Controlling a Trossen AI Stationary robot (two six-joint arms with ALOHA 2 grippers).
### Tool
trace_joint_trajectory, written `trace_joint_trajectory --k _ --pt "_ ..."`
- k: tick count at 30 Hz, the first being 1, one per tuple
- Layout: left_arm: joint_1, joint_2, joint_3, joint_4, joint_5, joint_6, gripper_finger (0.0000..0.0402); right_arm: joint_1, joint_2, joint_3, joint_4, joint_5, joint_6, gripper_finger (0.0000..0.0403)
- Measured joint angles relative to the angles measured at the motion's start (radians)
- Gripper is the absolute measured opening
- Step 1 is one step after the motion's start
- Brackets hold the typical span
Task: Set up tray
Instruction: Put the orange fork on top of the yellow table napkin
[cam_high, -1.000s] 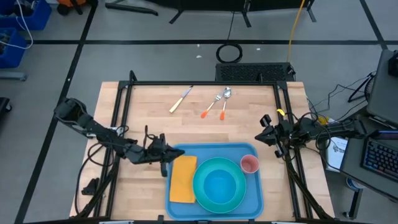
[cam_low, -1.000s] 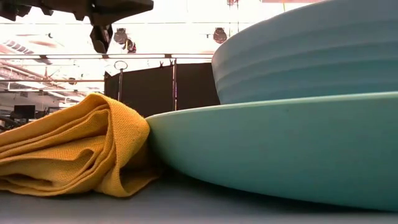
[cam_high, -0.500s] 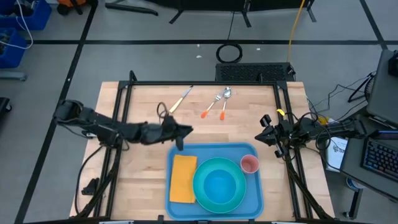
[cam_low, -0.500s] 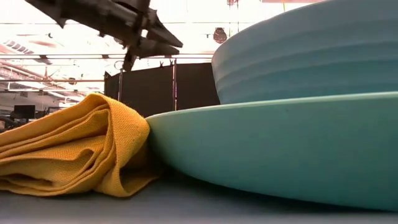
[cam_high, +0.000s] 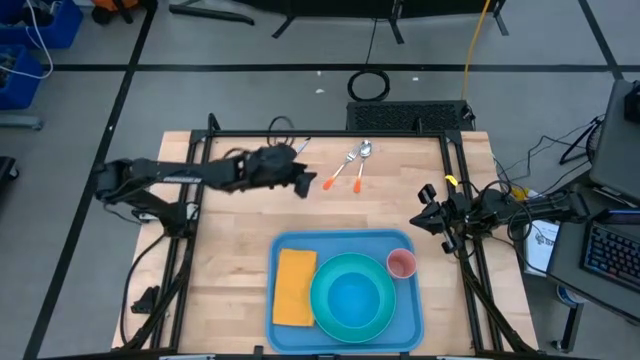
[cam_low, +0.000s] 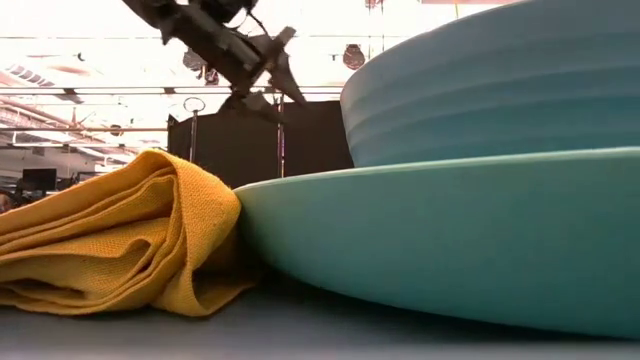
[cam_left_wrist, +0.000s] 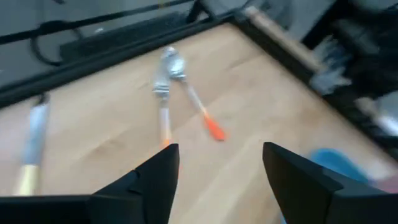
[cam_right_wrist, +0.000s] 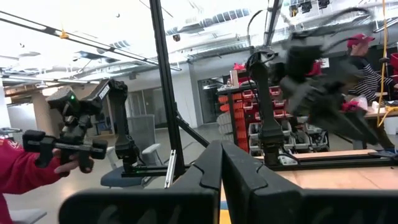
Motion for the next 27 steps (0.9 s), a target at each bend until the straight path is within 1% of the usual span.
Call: trace_joint_trajectory --k 3,6,8,9,13,15,18,21,27 --pt "0.044 0.073 0.094 -0.059 0.02 0.048 0.0251 0.0 0.0 0.0 0.0 0.0 0.0 0.0" --pt "0.086 0.151 0.183 -0.065 0.097 0.078 0.0263 0.0 0.004 0.0 -0.002 0.0 0.0 0.0" --pt "0.122 0.209 0.258 -0.132 0.172 0.102 0.0271 0.0 0.005 0.0 0.002 0.0 0.0 0.0" --pt "0.139 0.241 0.302 -0.171 0.189 0.112 0.0274 0.0 0.006 0.0 0.0 0.0 0.0 0.0" --pt "0.198 0.379 0.471 -0.344 0.187 0.179 0.0288 0.0 0.007 0.0 0.0 0.001 0.0 0.0" --pt "0.221 0.445 0.543 -0.399 0.22 0.211 0.0291 0.0 0.008 0.0 0.0 0.0 0.0 0.0" --pt "0.245 0.533 0.639 -0.458 0.269 0.246 0.0287 0.0 0.008 0.0 0.0 0.0 0.0 0.0" --pt "0.268 0.609 0.721 -0.509 0.315 0.258 0.0275 0.0 0.008 0.0 0.0 0.0 0.0 0.0" --pt "0.295 0.717 0.876 -0.584 0.348 0.275 0.0247 0.0 0.008 0.0 0.0 0.0 0.0 0.0"
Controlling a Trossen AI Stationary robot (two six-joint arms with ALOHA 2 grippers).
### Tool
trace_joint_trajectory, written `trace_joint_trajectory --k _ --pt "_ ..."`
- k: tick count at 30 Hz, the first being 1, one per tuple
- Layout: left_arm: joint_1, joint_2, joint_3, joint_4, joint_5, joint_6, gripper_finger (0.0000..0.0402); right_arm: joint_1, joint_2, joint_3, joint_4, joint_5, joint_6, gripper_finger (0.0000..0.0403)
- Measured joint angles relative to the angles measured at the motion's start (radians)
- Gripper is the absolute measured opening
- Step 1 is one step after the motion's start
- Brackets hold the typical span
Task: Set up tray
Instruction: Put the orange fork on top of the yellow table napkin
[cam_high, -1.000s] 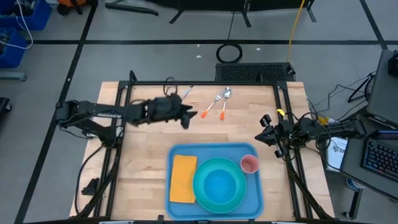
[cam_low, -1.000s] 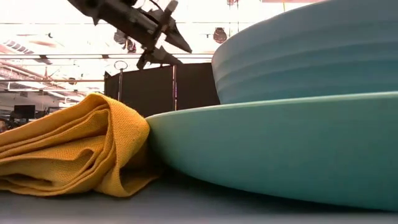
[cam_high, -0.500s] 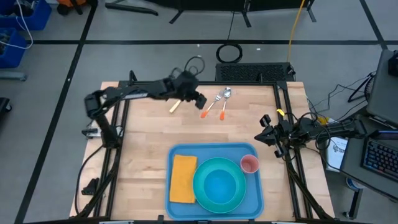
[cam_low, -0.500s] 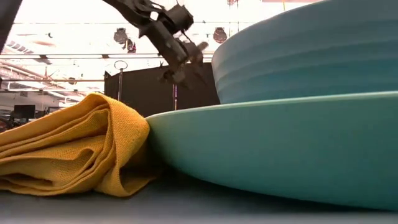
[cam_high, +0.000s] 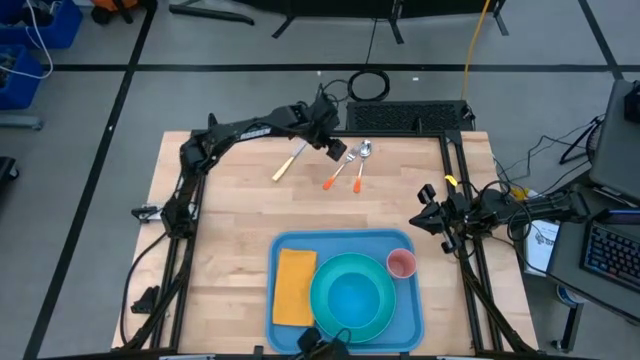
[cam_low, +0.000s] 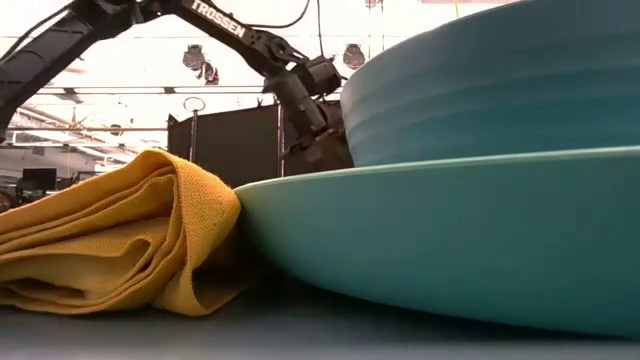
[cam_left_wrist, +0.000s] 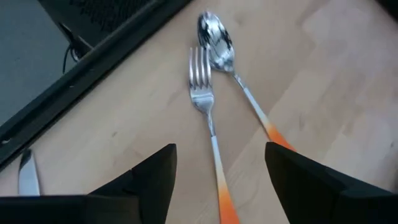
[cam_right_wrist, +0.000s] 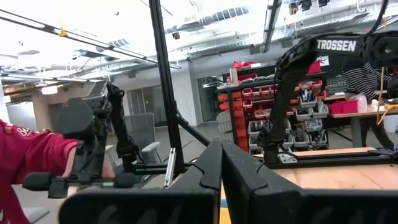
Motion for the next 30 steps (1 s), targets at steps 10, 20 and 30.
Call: trace_joint_trajectory --k 10,20,30 --pt "-0.03 0.141 0.196 -0.211 0.006 0.069 0.0252 0.0 0.0 0.0 0.0 0.0 0.0 0.0" --pt "-0.016 0.156 0.205 -0.222 0.064 0.054 0.0271 0.0 0.0 0.0 0.0 0.0 0.0 0.0" --pt "-0.018 0.156 0.205 -0.183 0.04 0.023 0.0243 0.0 0.0 0.0 0.0 0.0 0.0 0.0"
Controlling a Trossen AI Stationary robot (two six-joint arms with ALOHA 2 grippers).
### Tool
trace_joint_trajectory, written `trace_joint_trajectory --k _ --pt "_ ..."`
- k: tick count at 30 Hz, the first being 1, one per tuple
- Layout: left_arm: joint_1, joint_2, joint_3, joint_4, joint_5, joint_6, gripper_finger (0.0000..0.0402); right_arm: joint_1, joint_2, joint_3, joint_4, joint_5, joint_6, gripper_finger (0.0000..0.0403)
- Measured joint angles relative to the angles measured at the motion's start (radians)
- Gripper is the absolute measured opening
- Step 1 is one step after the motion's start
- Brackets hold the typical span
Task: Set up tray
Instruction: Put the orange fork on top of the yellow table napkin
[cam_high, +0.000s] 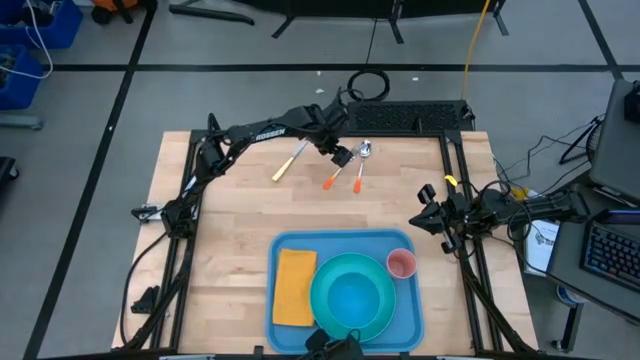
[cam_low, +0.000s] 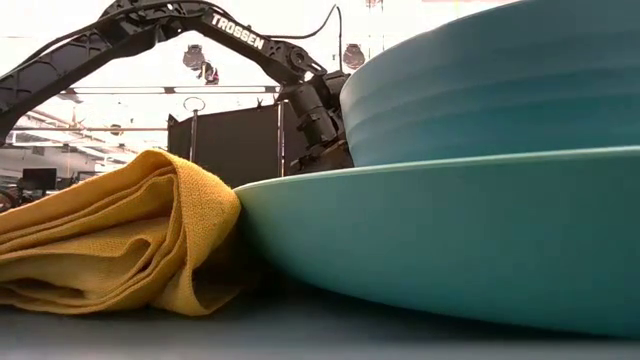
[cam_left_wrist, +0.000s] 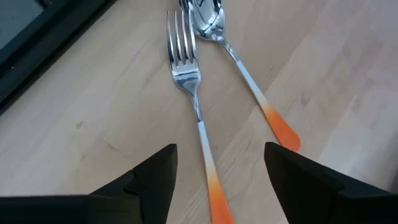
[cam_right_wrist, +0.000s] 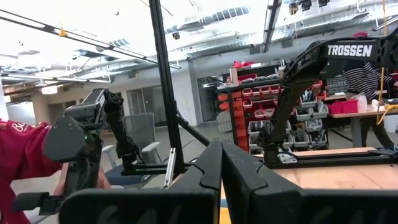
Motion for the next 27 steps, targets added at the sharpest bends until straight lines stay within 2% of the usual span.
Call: trace_joint_trajectory --k 3,7,23,27 --pt "-0.002 0.006 0.0 -0.002 0.007 -0.005 0.0235 0.0 0.0 0.0 0.0 0.0 0.0 0.0" --pt "-0.009 0.032 0.0 -0.034 0.073 -0.024 0.0231 0.0 0.0 0.0 0.0 0.0 0.0 0.0" --pt "-0.037 0.051 0.0 -0.046 -0.066 -0.033 0.0237 0.0 0.0 0.0 0.0 0.0 0.0 0.0" --pt "-0.038 0.051 0.0 -0.044 -0.073 -0.032 0.0237 0.0 0.0 0.0 0.0 0.0 0.0 0.0"
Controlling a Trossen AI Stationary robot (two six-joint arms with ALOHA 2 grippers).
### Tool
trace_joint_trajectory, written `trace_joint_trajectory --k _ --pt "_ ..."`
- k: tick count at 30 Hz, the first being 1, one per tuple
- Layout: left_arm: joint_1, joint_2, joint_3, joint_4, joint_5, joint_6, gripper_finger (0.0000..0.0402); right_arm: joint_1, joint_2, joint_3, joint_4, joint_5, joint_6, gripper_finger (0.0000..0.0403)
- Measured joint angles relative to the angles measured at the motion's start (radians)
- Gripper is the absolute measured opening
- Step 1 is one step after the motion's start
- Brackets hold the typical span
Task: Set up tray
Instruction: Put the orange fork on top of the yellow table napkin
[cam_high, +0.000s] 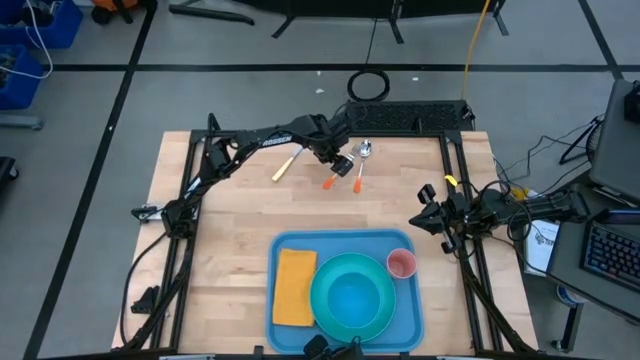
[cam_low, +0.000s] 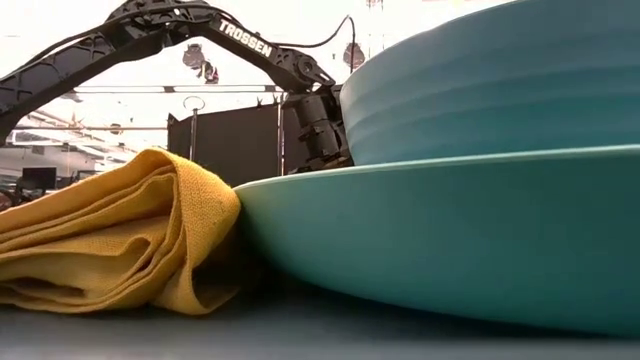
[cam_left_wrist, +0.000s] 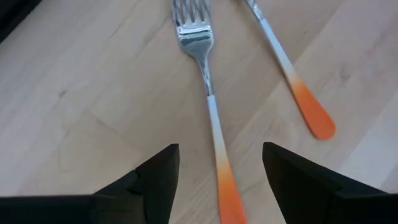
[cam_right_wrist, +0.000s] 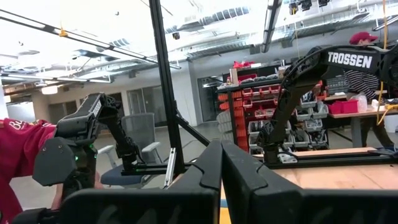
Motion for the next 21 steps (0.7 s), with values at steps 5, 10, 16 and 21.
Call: trace_joint_trajectory --k 5,10,16,21 --pt "0.002 0.0 0.0 -0.013 0.024 0.028 0.0237 0.0 0.0 0.0 0.0 0.0 0.0 0.0" --pt "0.001 -0.018 0.0 -0.043 0.061 0.007 0.0237 0.0 0.0 0.0 0.0 0.0 0.0 0.0" --pt "0.001 -0.039 0.0 -0.144 0.05 0.095 0.0237 0.0 0.0 0.0 0.0 0.0 0.0 0.0" --pt "0.001 -0.04 0.008 -0.17 -0.092 0.274 0.0237 0.0 0.0 0.0 0.0 0.0 0.0 0.0"
